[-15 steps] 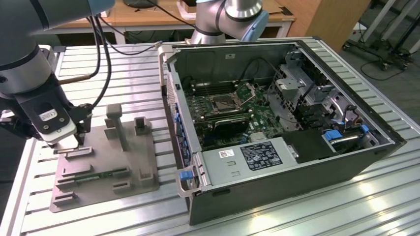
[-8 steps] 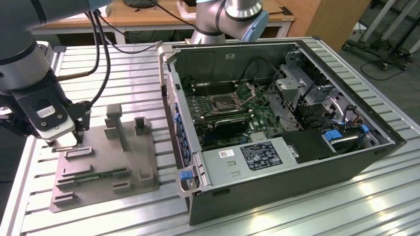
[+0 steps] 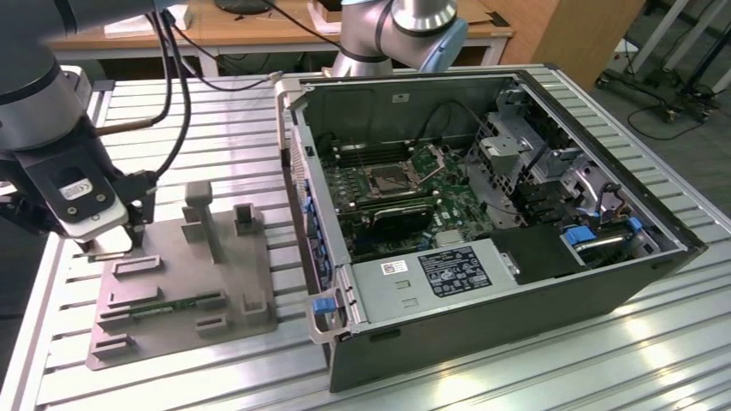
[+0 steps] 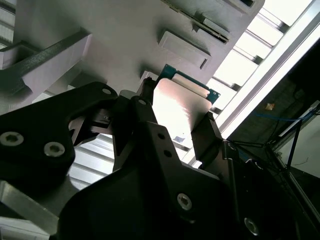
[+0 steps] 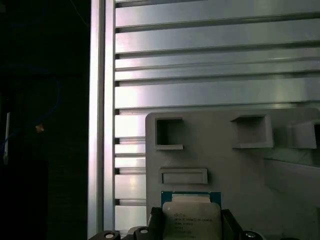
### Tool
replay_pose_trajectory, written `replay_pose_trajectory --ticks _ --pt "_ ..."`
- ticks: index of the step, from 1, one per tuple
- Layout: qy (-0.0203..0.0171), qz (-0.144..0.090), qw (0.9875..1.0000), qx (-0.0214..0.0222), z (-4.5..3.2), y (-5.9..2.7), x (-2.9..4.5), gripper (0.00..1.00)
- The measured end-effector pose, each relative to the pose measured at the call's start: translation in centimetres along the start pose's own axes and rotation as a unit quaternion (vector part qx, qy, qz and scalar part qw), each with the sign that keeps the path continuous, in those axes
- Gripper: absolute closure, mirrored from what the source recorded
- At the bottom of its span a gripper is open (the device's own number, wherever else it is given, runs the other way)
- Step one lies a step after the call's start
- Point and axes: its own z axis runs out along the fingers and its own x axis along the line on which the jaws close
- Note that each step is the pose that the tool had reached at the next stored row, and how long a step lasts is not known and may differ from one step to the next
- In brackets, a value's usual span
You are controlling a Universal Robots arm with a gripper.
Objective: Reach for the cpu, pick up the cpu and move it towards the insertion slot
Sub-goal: 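Pick up the cpu and move it towards the insertion slot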
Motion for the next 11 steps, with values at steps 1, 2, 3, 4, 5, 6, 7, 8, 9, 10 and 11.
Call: replay_pose_trajectory --ticks 1,2,3,4,5,6,7,8,9,10,11 --pt "0.0 0.0 1.0 0.0 -0.07 0.0 0.0 0.46" --pt "0.0 0.0 1.0 0.0 -0.13 0.01 0.0 0.46" --pt "-0.0001 0.0 1.0 -0.0001 -0.19 0.01 0.0 0.46" --pt "0.0 0.0 1.0 0.0 -0.26 0.02 0.0 0.46" --pt "0.0 0.0 1.0 0.0 -0.34 0.02 0.0 0.46" --pt "0.0 0.0 1.0 0.0 -0.41 0.03 0.0 0.46" --pt "0.0 0.0 1.0 0.0 -0.48 0.03 0.0 0.46" --pt "0.0 0.0 1.0 0.0 -0.55 0.04 0.0 0.46" --pt "-0.0001 0.0 1.0 0.0 -0.62 0.04 0.0 0.46" --pt "0.0 0.0 1.0 0.0 -0.68 0.05 0.0 0.46" --pt "0.0 0.0 1.0 0.0 -0.76 0.05 0.01 0.46"
